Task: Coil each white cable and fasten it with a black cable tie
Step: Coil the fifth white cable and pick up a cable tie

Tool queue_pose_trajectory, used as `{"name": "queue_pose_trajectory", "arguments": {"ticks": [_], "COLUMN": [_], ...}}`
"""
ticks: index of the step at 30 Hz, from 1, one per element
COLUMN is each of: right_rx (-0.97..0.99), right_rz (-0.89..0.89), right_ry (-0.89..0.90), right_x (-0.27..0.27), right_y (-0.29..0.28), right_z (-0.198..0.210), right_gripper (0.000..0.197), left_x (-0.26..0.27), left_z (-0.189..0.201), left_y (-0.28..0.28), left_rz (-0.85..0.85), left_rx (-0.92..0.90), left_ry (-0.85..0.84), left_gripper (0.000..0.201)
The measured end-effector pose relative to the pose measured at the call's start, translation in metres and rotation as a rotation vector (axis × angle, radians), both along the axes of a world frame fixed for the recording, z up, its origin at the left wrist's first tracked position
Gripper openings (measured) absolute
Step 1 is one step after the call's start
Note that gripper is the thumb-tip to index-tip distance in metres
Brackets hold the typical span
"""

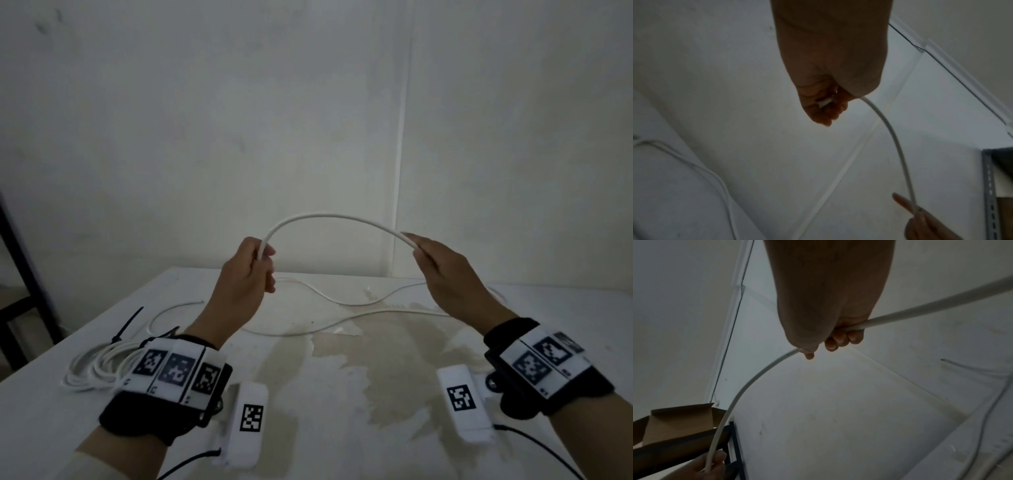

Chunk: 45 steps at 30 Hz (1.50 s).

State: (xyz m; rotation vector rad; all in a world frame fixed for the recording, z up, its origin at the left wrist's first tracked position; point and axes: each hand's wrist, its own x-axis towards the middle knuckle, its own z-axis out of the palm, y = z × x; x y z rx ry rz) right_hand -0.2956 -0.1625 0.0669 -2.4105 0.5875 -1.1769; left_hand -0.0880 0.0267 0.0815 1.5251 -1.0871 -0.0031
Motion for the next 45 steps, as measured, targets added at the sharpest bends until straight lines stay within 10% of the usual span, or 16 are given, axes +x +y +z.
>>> {"name": "queue_pose_trajectory", "arguments": {"ticks": [15,22,28,34,45], "right_rx": [-0.071,-0.691,-1.012,-0.755,0.045], "right_rz": [-0.149,-0.060,0.206,0.303,0.263], "right_ry": [0.023,0.414,0.289,0.071,0.111], "right_x": [0.008,0.042,0.059,0.068,0.062], "right_y": [-0.012,0.006,0.038,0.058,0.057], "right_z": [0.000,-0.009,-0.001,0.013,0.026], "right_gripper": [0.012,0.020,0.021,0.048,0.015], "left_x": [0.011,-0.008,-0.009,-0.023,-0.035], "left_z": [-0.005,-0.005,-0.012,-0.007,0.001], "left_y": [0.000,-0.004,-0.007,-0.007,-0.010], "left_rz": [0.146,0.022,0.039,-0.054,-0.225], "left_rx": [-0.139,-0.110,0.044,0.093,0.193], "left_ry": [0.108,0.003,-0.111,-0.068,0.073], "left_gripper": [0.031,0.025,0.018,0.021,0.044]}}
